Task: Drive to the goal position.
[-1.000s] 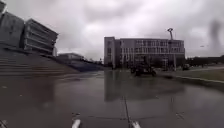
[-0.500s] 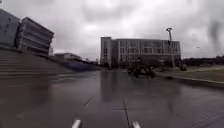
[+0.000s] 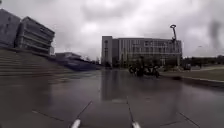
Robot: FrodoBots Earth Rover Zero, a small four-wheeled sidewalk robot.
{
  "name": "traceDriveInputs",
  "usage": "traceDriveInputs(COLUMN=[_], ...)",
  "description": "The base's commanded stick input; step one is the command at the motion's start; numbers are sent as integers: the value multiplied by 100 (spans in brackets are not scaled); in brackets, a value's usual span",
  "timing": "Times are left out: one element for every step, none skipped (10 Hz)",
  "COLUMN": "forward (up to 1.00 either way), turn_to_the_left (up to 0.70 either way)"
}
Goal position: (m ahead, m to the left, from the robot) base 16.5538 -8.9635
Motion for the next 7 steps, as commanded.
traceDriveInputs(forward=[100, 100, 100, 100, 100, 100, 100], turn_to_the_left=[0, 0, 0, 0, 0, 0, 0])
